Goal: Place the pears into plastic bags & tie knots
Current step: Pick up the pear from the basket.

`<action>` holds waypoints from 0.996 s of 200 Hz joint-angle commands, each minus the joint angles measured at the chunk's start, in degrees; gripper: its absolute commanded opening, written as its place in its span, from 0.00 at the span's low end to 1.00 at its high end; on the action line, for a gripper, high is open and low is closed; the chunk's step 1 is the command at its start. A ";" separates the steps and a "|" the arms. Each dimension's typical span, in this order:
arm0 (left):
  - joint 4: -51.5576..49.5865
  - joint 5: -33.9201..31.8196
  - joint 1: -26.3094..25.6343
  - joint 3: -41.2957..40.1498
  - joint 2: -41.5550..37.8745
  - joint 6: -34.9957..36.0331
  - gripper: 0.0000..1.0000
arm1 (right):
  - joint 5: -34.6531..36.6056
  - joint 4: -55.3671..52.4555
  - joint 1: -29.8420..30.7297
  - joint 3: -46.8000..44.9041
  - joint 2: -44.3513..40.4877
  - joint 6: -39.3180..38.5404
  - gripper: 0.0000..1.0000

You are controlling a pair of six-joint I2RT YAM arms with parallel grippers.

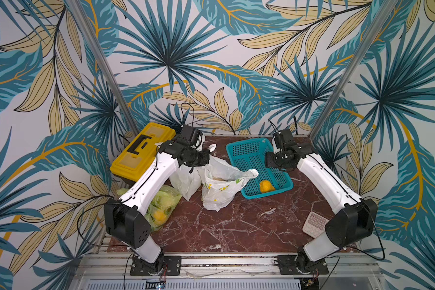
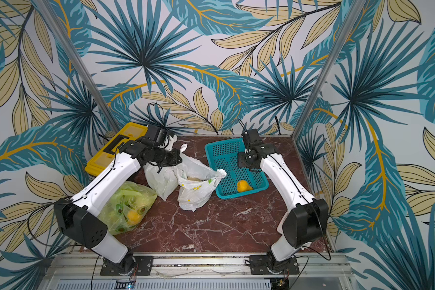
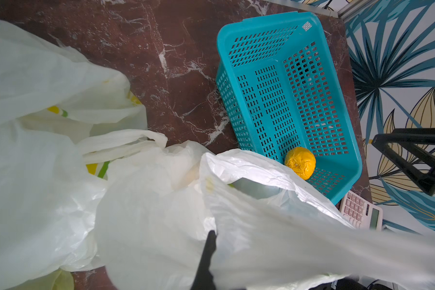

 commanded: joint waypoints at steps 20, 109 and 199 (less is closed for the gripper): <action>0.74 0.72 -0.28 1.74 -0.03 0.63 0.00 | 3.39 -5.61 0.25 -2.50 8.51 -3.59 0.95; 0.69 0.55 -0.29 0.63 -0.47 1.35 0.00 | -0.94 -2.63 0.42 -0.84 24.10 -4.26 0.82; 0.65 0.45 0.01 1.17 0.17 1.36 0.00 | -5.90 -7.90 0.90 6.98 8.15 0.72 0.29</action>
